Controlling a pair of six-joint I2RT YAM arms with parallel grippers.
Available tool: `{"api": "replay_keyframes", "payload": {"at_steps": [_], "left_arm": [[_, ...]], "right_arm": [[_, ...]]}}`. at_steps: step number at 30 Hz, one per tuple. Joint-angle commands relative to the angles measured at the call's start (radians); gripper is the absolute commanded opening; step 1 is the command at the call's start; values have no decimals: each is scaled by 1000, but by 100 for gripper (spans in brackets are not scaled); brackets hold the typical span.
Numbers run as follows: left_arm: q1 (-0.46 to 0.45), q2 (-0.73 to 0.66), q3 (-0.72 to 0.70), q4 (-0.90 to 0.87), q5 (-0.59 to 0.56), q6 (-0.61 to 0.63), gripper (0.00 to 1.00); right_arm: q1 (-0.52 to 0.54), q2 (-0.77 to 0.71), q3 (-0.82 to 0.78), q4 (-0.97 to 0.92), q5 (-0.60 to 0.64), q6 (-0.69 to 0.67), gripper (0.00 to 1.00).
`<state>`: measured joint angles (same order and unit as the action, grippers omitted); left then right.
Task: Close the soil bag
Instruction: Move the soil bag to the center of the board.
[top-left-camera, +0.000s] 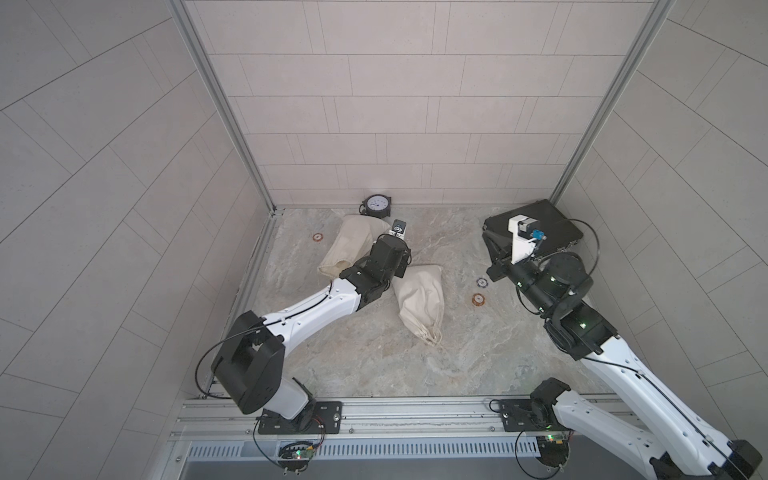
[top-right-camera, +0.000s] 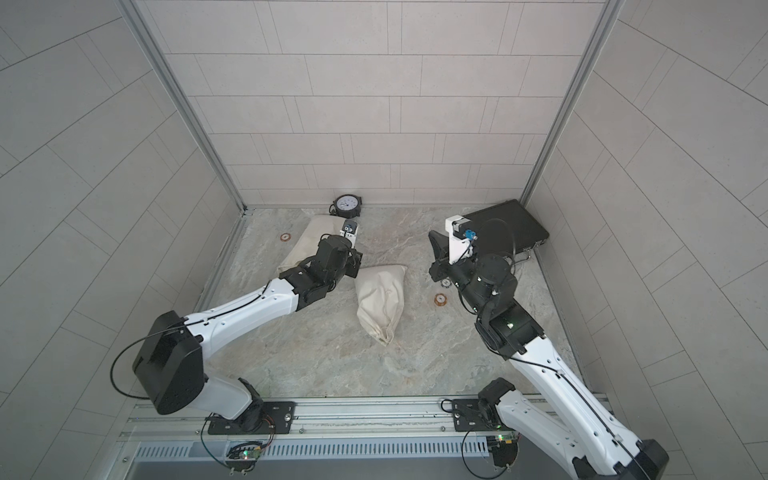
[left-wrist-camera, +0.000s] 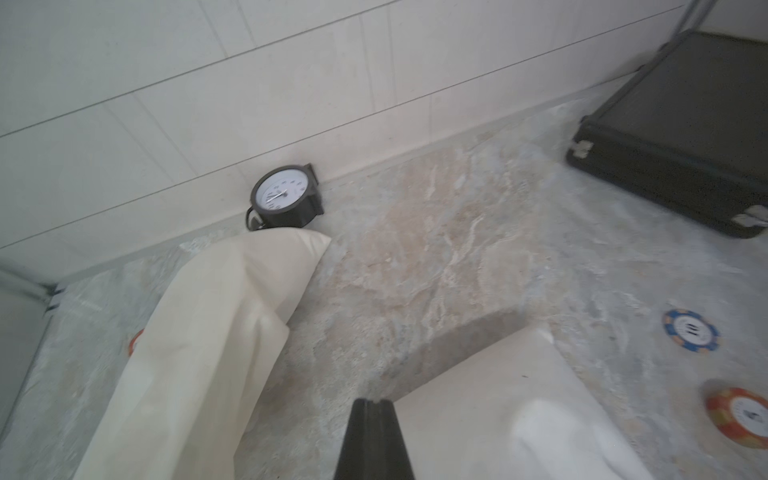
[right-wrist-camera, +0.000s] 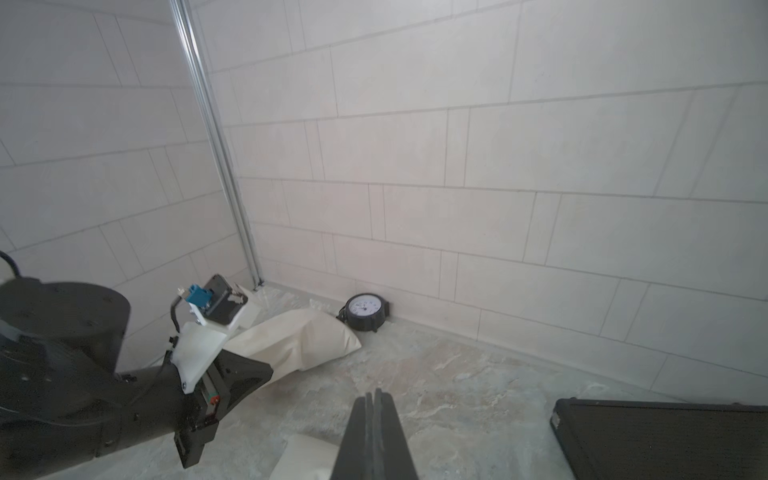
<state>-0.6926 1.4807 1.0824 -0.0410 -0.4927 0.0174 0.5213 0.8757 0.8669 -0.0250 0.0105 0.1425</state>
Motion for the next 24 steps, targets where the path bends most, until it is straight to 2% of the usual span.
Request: {"api": "replay_keyframes", "payload": {"at_steps": [1, 2, 5, 8, 12, 16, 21, 24], "left_arm": [[2, -61, -3, 45, 176, 13, 0], [0, -72, -2, 32, 204, 9, 1], [-15, -105, -18, -16, 240, -38, 14], [-45, -148, -64, -72, 236, -133, 28], [-75, -193, -135, -185, 227, -368, 46], [-100, -222, -267, -169, 284, -528, 63], [-102, -140, -367, 8, 430, -619, 65], [-102, -63, -383, 124, 489, -641, 53]], "right_arm": [[-3, 61, -79, 45, -125, 4, 11], [-3, 77, -90, 38, -129, 15, 22], [-3, 122, -127, 1, -121, 79, 35], [-2, 148, -158, -54, -146, 145, 42], [-1, 174, -172, -174, -187, 196, 54], [6, 188, -204, -247, -195, 251, 62], [25, 282, -236, -125, -295, 317, 62], [34, 375, -257, -16, -372, 340, 57]]}}
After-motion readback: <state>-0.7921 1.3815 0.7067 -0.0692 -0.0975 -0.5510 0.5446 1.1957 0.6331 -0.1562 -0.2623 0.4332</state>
